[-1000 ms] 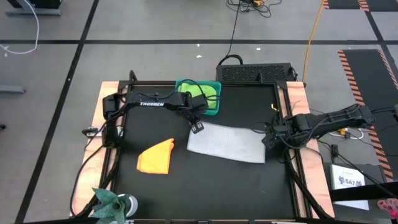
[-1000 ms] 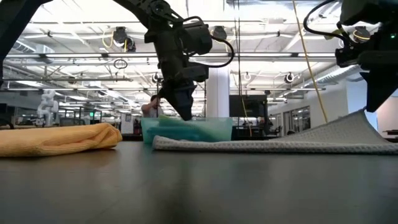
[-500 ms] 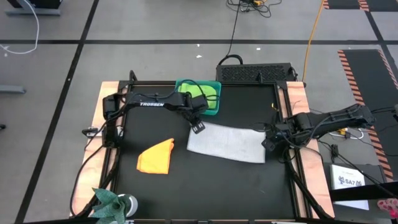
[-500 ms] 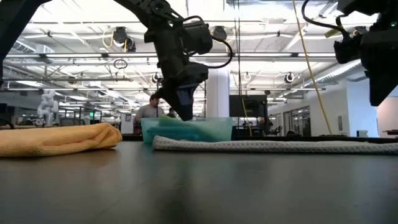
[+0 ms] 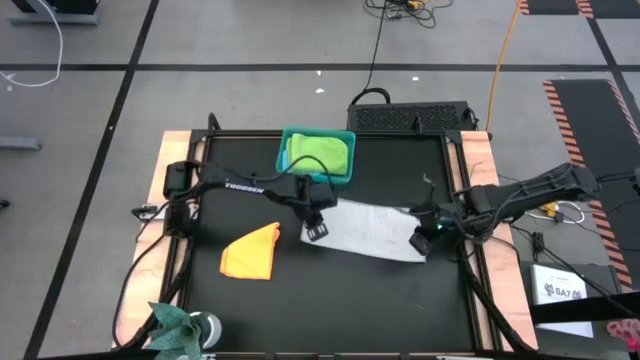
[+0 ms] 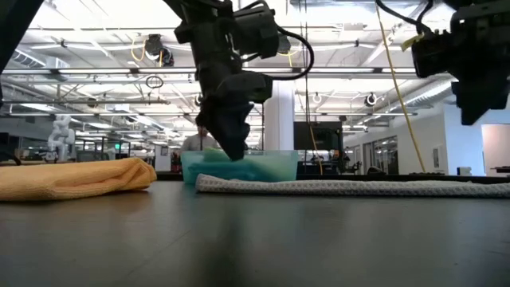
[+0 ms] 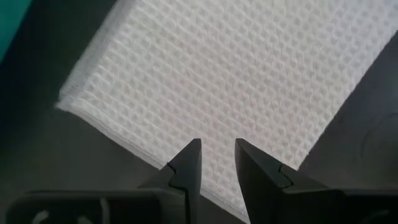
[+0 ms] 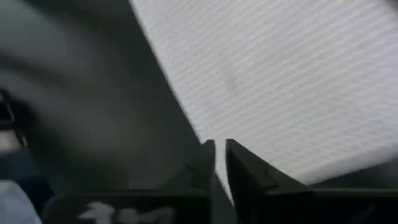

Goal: Fold microfiber towels
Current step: Fold the gray towel

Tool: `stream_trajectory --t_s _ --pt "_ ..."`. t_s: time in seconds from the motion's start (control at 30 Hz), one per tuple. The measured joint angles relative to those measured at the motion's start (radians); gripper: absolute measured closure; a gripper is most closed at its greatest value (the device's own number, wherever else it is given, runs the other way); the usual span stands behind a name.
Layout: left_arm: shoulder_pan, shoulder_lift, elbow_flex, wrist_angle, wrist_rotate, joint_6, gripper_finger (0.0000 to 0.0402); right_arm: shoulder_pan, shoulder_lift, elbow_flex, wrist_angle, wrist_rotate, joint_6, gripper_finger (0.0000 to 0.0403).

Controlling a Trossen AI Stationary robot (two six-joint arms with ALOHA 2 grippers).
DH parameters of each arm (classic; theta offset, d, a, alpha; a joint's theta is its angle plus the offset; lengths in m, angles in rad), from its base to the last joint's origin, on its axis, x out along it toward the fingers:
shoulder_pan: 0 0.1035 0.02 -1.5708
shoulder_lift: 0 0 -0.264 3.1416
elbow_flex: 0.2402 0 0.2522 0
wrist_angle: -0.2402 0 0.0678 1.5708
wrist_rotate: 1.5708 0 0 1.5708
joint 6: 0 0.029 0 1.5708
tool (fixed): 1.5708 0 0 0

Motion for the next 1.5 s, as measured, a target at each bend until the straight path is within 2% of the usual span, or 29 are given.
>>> stream_trajectory --t_s 0.07,0.23,0.47,0.63,1.07,1.3,1.5 --pt "-0.013 0.0 -0.01 0.001 -0.017 -0.012 0.0305 0.034 0.051 -0.007 0.036 -0.014 0.007 0.0396" --pt "-0.029 0.0 -0.028 0.004 -0.023 -0.037 0.0305 0.124 0.161 -0.008 0.041 -0.026 0.076 0.0401" --pt "-0.037 0.0 -0.061 0.042 -0.018 -0.065 0.0305 0.198 0.242 -0.008 0.04 0.001 0.162 0.0402" --pt "-0.057 0.0 -0.088 0.094 -0.014 -0.117 0.0305 0.214 0.283 -0.008 0.047 0.05 0.207 0.0403" --pt "-0.146 0.0 -0.158 0.128 0.008 -0.243 0.0305 0.219 0.414 -0.008 0.12 0.079 0.201 0.0403" --pt "-0.183 -0.001 -0.171 0.14 0.003 -0.321 0.0305 0.219 0.438 -0.008 0.037 0.082 0.142 0.0403" --pt "-0.216 0.0 -0.173 0.236 0.009 -0.382 0.0305 0.219 0.438 -0.008 -0.094 0.085 0.092 0.0403"
